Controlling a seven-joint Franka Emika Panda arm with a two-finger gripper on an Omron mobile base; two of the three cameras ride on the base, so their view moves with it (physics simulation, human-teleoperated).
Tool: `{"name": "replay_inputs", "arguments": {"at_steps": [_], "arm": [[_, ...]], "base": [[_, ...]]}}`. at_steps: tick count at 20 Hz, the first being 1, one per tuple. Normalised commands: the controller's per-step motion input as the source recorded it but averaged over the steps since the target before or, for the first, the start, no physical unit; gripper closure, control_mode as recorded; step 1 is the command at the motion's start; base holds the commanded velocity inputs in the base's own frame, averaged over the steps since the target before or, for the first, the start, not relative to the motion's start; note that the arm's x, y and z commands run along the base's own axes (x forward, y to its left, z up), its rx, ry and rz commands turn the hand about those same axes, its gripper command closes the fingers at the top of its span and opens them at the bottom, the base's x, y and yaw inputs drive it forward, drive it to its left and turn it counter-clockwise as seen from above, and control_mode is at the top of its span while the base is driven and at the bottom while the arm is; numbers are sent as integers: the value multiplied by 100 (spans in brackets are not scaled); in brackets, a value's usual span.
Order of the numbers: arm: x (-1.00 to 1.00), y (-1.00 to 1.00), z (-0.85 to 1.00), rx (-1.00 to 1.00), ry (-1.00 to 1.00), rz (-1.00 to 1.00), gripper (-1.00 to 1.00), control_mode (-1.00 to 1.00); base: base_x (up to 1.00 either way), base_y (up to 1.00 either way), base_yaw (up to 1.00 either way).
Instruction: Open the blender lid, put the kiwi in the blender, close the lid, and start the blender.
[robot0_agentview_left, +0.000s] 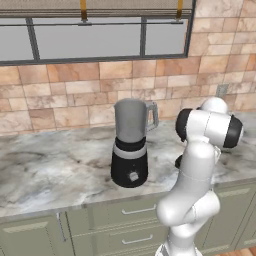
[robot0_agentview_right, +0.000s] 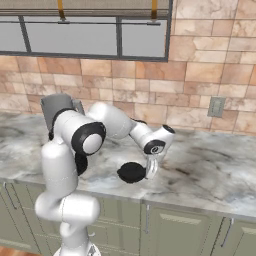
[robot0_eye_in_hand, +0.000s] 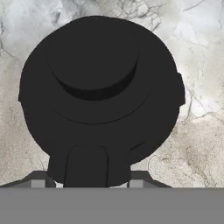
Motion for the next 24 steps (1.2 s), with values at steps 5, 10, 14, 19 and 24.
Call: {"name": "replay_inputs", "arguments": {"at_steps": [5, 10, 14, 19, 24], "arm": [[-17, 16, -20, -7, -4, 0, 100, -100], [-22, 0, 0, 0, -5, -1, 100, -100], [-11, 0, 1, 0, 1, -5, 100, -100], [-7, 0, 69, 0, -5, -14, 100, -100], [-12, -3, 80, 5, -14, -13, 100, -100]], "base": [[0, 0, 0], [0, 0, 0], [0, 0, 0], [0, 0, 0], [0, 0, 0]]}}
